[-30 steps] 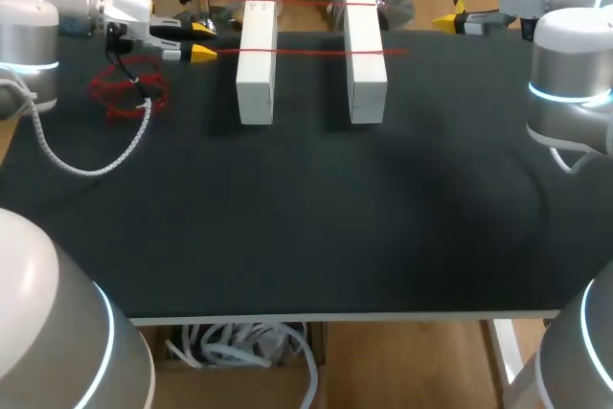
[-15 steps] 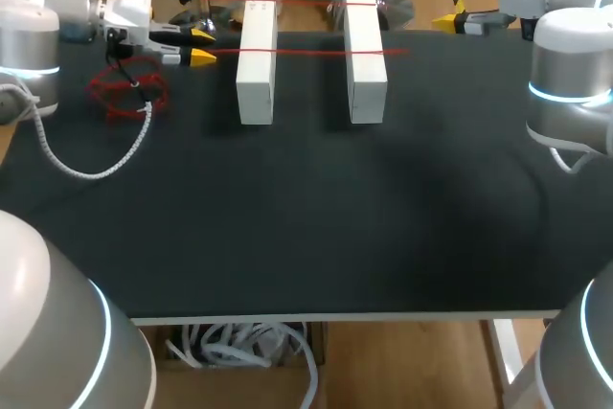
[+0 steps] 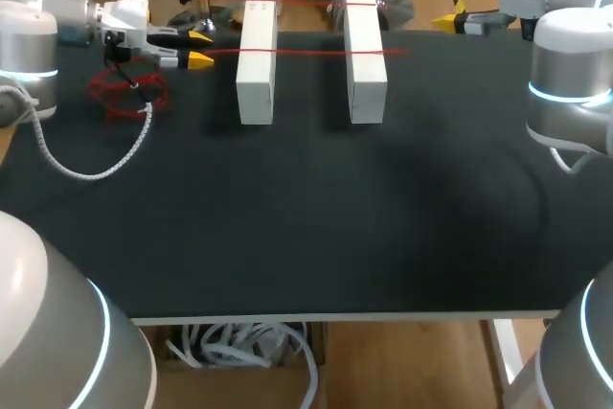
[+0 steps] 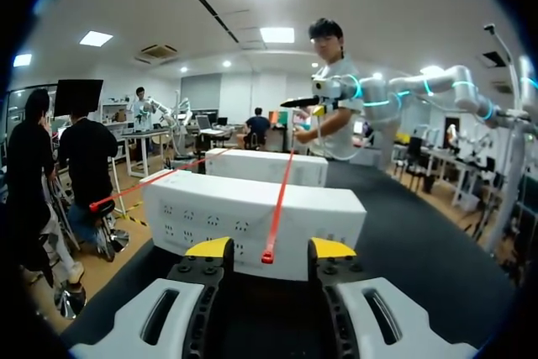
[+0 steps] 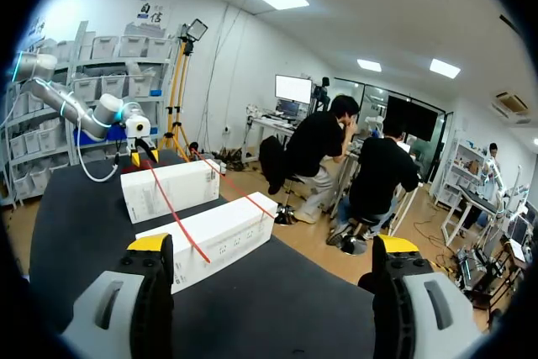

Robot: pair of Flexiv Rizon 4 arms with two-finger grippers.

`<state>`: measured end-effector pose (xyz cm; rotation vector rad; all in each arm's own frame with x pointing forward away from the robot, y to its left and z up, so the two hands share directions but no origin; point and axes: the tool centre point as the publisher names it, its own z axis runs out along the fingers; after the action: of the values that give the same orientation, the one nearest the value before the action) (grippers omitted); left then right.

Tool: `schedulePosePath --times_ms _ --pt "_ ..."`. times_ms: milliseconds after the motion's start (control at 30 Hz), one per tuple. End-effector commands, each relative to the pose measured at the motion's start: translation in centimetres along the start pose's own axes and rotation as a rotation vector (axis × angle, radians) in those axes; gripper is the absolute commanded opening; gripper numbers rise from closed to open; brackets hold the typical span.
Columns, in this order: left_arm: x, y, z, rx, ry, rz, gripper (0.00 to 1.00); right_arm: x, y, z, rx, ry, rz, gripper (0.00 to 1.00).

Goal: Grab the tape and strap the tape.

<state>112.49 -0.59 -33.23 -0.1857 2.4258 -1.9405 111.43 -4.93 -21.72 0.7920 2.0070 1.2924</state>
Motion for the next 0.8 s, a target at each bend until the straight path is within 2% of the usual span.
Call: schedulePosePath --times_ms 33,333,367,400,533,800 --pt "-0.18 0.23 0.03 -0.001 0.007 -0.001 0.37 -0.01 0.05 -0.02 0.002 0.001 0.0 1.0" --pt "-0.21 0.1 0.2 0.003 0.004 -0.003 0.33 -0.01 0.05 -0.02 0.002 0.001 0.0 1.0" --pt "-0.23 0.04 0.2 0.006 0.005 -0.004 0.31 -0.01 0.05 -0.02 0.002 0.001 0.0 1.0" --pt "-0.24 0.01 0.2 0.006 0.005 -0.004 0.2 -0.01 0.05 -0.02 0.002 0.001 0.0 1.0" --pt "-0.29 -0.04 0.23 0.007 0.003 0.0 0.25 -0.01 0.05 -0.02 0.002 0.001 0.0 1.0" --pt "-0.3 -0.05 0.07 0.005 0.007 0.003 0.15 -0.01 0.05 -0.02 0.002 0.001 0.0 1.0"
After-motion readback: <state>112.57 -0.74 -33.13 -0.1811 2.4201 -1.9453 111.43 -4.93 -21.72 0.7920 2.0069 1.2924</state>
